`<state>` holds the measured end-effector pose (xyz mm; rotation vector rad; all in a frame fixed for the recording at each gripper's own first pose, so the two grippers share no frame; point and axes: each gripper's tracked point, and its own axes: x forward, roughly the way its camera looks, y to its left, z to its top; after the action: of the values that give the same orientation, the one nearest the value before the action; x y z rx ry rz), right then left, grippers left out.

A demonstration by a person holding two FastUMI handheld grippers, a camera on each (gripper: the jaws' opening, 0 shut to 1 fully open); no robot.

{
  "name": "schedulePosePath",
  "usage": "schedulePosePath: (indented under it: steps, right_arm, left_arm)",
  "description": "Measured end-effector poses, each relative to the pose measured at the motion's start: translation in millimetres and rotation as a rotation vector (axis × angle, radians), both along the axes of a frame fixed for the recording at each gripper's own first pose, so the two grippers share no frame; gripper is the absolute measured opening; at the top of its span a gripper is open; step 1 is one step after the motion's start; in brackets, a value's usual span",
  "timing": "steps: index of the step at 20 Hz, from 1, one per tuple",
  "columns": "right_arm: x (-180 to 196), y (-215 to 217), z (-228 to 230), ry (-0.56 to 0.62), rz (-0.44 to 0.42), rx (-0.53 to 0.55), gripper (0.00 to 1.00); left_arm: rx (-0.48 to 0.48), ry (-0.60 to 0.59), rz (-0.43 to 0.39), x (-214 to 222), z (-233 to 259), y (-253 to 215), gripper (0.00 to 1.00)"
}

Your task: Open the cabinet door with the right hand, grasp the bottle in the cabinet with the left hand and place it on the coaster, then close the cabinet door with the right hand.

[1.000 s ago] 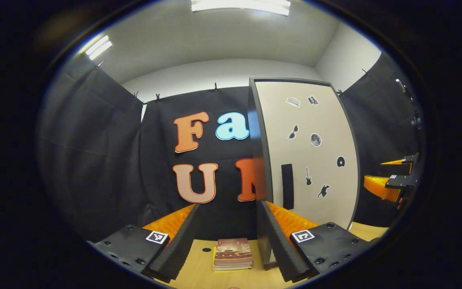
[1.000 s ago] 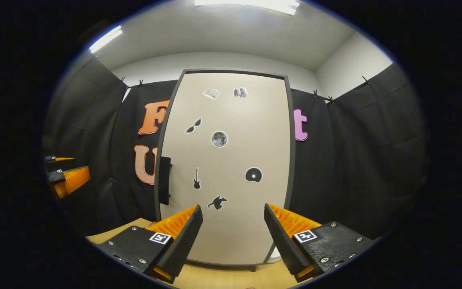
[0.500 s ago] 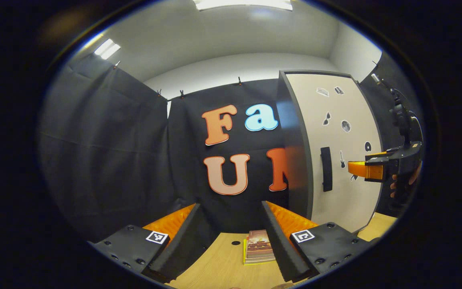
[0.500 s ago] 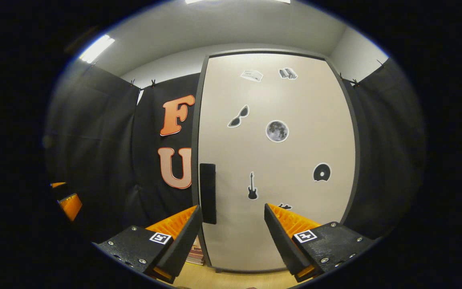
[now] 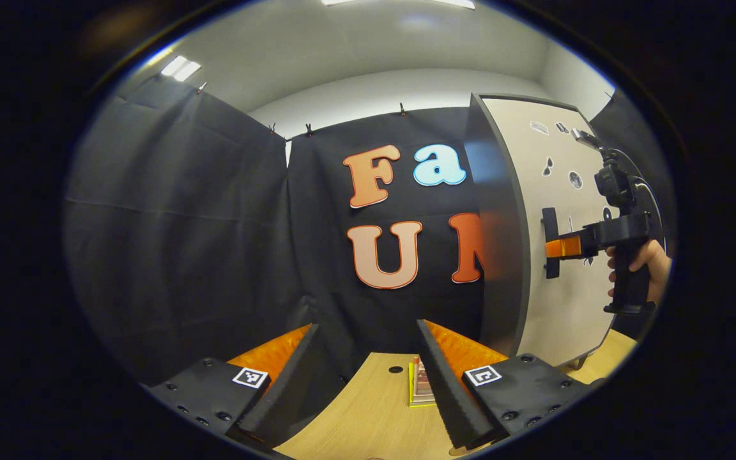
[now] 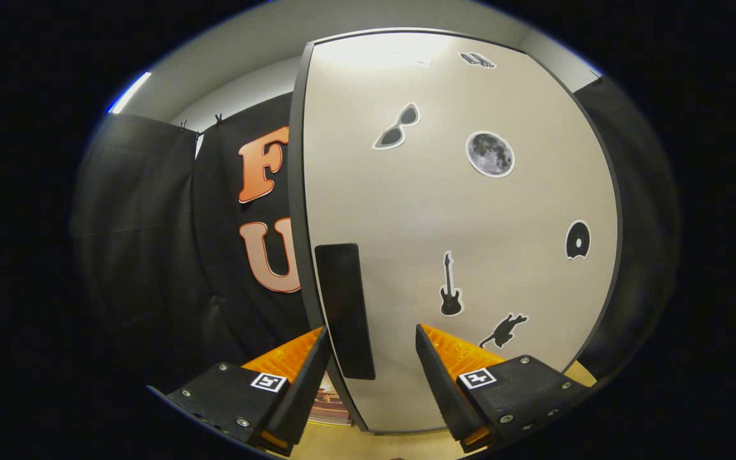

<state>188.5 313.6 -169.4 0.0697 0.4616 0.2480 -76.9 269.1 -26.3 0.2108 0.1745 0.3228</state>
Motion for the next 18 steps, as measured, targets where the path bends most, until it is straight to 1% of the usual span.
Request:
schedulePosePath:
  steps: [1, 2, 4, 5, 7, 9, 10, 13, 14, 16, 18]
  right_arm:
    - [3, 2, -3, 0.012, -0.009, -0.003, 0.77]
    - [6, 4, -6, 0.020, -0.016, -0.004, 0.74]
    - [9, 9, -11, 0.034, -0.032, -0.011, 0.65]
    - [8, 11, -11, 0.042, -0.035, -0.012, 0.57]
    - [7, 15, -16, 0.047, -0.045, -0.018, 0.46]
    - [7, 15, -16, 0.012, -0.033, -0.067, 0.37]
    - [7, 14, -17, 0.013, -0.021, -0.074, 0.35]
    - [2, 14, -16, 0.065, 0.012, 0.021, 0.28]
    - [0, 14, -15, 0.071, 0.024, 0.035, 0.26]
    - [-5, 13, -12, 0.059, 0.043, 0.030, 0.26]
    - [-12, 11, -6, 0.052, 0.067, 0.052, 0.26]
  left_arm:
    - [-0.001, 0.007, 0.002, -2, -3, 1, 0.96]
    - [0.000, 0.013, 0.006, -3, -4, 2, 0.96]
    - [-0.001, 0.021, 0.012, -4, -6, 4, 0.96]
    - [-0.004, 0.026, 0.013, -5, -8, 5, 0.98]
    - [-0.005, 0.031, 0.011, -7, -10, 6, 0.96]
    - [0.015, 0.038, 0.005, -3, -12, 6, 0.96]
    - [0.028, 0.041, 0.008, 0, -11, 7, 0.96]
    - [0.023, 0.046, -0.029, 21, -11, -6, 0.96]
    - [0.021, 0.045, -0.047, 30, -11, -12, 0.96]
    - [0.038, 0.042, -0.085, 53, -11, -24, 0.96]
    - [0.043, 0.037, -0.124, 75, -12, -41, 0.94]
